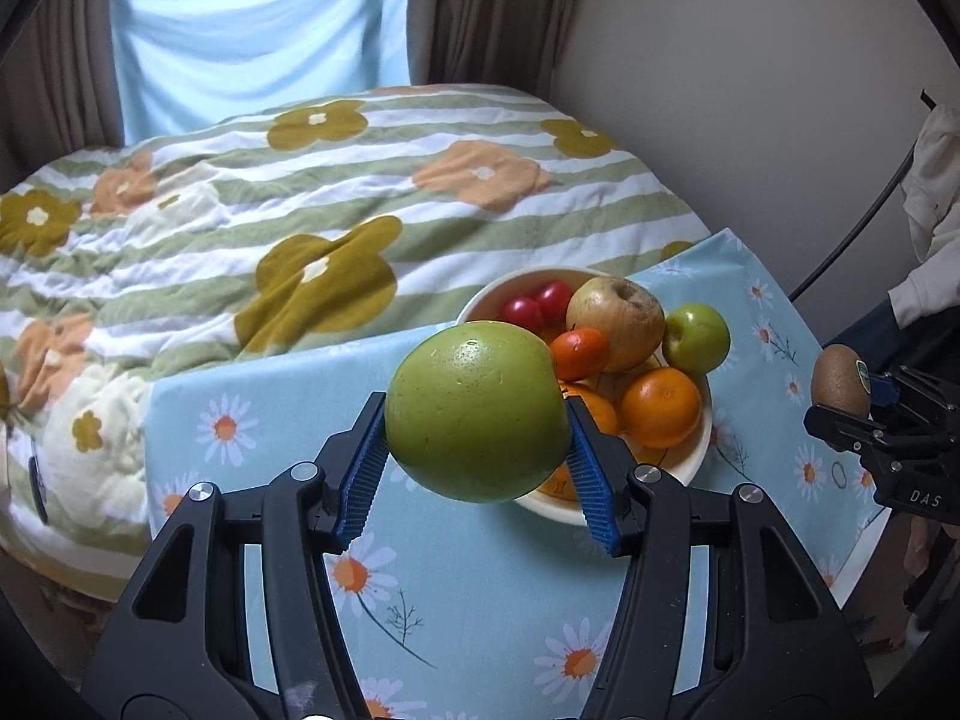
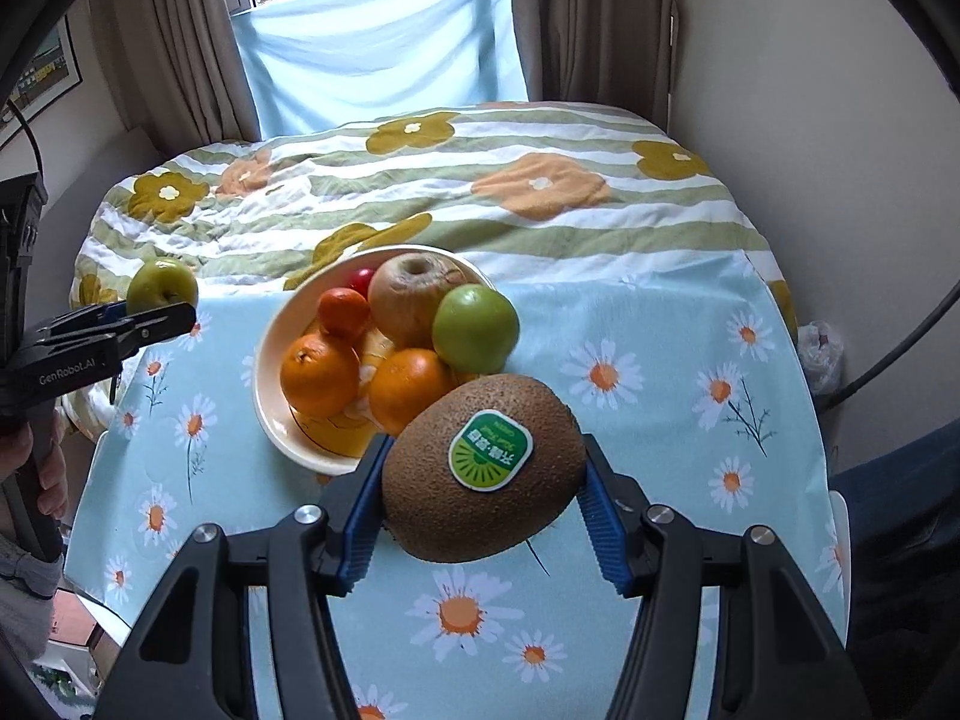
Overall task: Organize fruits
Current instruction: 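Lower the green apple into the bowl and open the left gripper while the right carries the kiwi over, then lower the kiwi into the bowl and open the right gripper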
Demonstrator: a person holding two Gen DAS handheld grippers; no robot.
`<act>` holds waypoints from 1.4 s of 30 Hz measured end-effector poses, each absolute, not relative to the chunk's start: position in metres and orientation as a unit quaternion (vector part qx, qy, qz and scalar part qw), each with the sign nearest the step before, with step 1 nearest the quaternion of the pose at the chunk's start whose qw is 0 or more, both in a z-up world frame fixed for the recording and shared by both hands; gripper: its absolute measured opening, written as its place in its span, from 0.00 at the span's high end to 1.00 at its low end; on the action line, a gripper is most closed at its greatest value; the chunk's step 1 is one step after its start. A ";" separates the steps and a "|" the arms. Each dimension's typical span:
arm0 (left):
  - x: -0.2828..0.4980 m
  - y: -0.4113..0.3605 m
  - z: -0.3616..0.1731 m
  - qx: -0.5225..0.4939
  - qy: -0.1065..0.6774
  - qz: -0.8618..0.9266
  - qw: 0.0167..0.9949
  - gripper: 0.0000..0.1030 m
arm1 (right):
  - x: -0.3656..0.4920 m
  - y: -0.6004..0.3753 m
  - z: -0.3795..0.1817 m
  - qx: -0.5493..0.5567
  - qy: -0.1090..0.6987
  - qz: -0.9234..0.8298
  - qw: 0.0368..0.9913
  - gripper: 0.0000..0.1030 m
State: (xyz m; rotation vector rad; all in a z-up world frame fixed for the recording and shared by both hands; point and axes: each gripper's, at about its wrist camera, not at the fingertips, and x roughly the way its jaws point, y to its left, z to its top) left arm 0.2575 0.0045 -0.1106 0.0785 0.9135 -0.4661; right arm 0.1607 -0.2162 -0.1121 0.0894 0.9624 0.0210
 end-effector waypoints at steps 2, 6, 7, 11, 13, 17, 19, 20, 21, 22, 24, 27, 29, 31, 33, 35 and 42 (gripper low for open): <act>0.264 0.001 -0.110 0.040 0.435 -0.229 0.870 0.41 | 0.171 -0.210 -0.107 0.038 0.458 0.019 0.888 0.46; 0.277 -0.005 -0.113 0.046 0.435 -0.239 0.867 0.41 | 0.192 -0.196 -0.102 0.029 0.450 0.037 0.892 0.47; 0.281 -0.008 -0.114 0.049 0.436 -0.242 0.865 0.41 | 0.197 -0.193 -0.101 0.027 0.448 0.041 0.893 0.46; 0.296 -0.016 -0.125 0.059 0.442 -0.250 0.860 0.41 | 0.217 -0.183 -0.103 0.023 0.446 0.055 0.893 0.46; 0.304 -0.019 -0.131 0.065 0.444 -0.254 0.857 0.41 | 0.226 -0.180 -0.106 0.024 0.447 0.060 0.892 0.46; 0.320 -0.027 -0.145 0.076 0.451 -0.262 0.850 0.41 | 0.239 -0.176 -0.114 0.031 0.451 0.069 0.889 0.47; 0.327 -0.033 -0.153 0.080 0.454 -0.267 0.846 0.41 | 0.244 -0.174 -0.118 0.032 0.455 0.071 0.887 0.46; 0.329 -0.035 -0.156 0.083 0.455 -0.269 0.845 0.41 | 0.246 -0.174 -0.120 0.032 0.457 0.073 0.886 0.46; 0.332 -0.038 -0.159 0.086 0.457 -0.271 0.843 0.41 | 0.248 -0.173 -0.121 0.032 0.459 0.073 0.885 0.46; 0.335 -0.041 -0.162 0.090 0.458 -0.273 0.841 0.41 | 0.249 -0.172 -0.123 0.031 0.460 0.074 0.884 0.46; 0.340 -0.046 -0.168 0.097 0.460 -0.277 0.838 0.41 | 0.251 -0.171 -0.125 0.032 0.462 0.076 0.883 0.47; 0.344 -0.051 -0.172 0.106 0.460 -0.282 0.835 0.41 | 0.253 -0.172 -0.128 0.035 0.465 0.076 0.882 0.46; 0.346 -0.052 -0.173 0.105 0.460 -0.286 0.834 0.40 | 0.254 -0.173 -0.130 0.037 0.466 0.074 0.881 0.47; 0.347 -0.053 -0.174 0.107 0.463 -0.284 0.833 0.38 | 0.253 -0.173 -0.130 0.038 0.467 0.073 0.880 0.46; 0.345 -0.051 -0.170 0.099 0.456 -0.290 0.835 0.18 | 0.254 -0.174 -0.130 0.039 0.467 0.072 0.880 0.46; 0.343 -0.048 -0.164 0.095 0.445 -0.289 0.842 0.00 | 0.253 -0.175 -0.130 0.041 0.468 0.070 0.880 0.46; 0.342 -0.033 -0.152 0.083 0.439 -0.273 0.852 0.00 | 0.249 -0.176 -0.127 0.042 0.467 0.069 0.881 0.47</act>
